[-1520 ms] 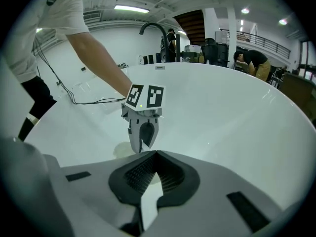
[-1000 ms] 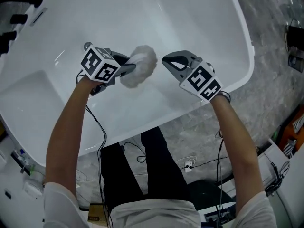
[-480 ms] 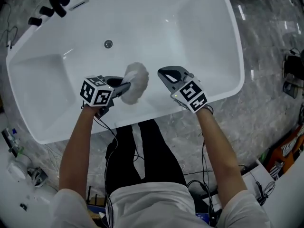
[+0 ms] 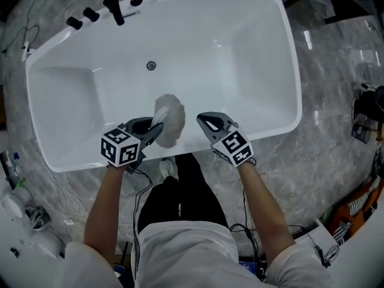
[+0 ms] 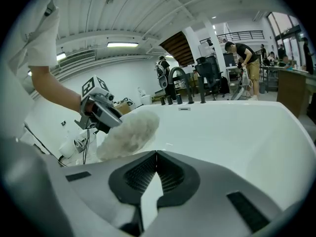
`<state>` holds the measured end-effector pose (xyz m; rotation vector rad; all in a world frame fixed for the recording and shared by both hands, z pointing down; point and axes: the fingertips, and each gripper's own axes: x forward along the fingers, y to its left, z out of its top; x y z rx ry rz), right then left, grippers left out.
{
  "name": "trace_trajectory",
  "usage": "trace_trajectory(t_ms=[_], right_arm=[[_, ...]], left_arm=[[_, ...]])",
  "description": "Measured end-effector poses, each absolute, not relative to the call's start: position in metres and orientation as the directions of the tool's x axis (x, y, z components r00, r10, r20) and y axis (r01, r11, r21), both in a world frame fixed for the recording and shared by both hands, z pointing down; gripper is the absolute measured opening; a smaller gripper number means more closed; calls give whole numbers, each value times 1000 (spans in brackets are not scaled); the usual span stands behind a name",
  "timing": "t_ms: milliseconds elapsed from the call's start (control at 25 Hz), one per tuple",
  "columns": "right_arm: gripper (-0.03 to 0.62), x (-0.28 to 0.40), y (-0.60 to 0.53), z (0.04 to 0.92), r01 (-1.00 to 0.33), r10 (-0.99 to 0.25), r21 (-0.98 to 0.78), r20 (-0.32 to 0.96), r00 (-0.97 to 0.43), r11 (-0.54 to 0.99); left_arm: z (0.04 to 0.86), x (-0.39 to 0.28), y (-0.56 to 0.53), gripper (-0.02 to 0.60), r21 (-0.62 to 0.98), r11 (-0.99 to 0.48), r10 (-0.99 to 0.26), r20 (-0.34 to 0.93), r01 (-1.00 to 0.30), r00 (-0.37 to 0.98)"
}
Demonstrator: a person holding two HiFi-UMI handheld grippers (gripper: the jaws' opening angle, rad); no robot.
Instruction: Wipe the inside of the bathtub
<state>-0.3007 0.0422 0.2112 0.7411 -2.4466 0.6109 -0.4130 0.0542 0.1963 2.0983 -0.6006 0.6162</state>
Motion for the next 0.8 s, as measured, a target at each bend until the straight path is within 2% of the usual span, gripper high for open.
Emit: trace_trajectory(t_ms=[320,800], right_arm=[[20,-327,77,168,-654,-461,-266,528,-713,708],[20,-371,173,76,-719,-592,-248,427,-683,650]], left_arm=[[160,-457,94,86,586,-464,-347,571,-665,744],[65,-523,178,86,544,-461,-550,445,-701,707]])
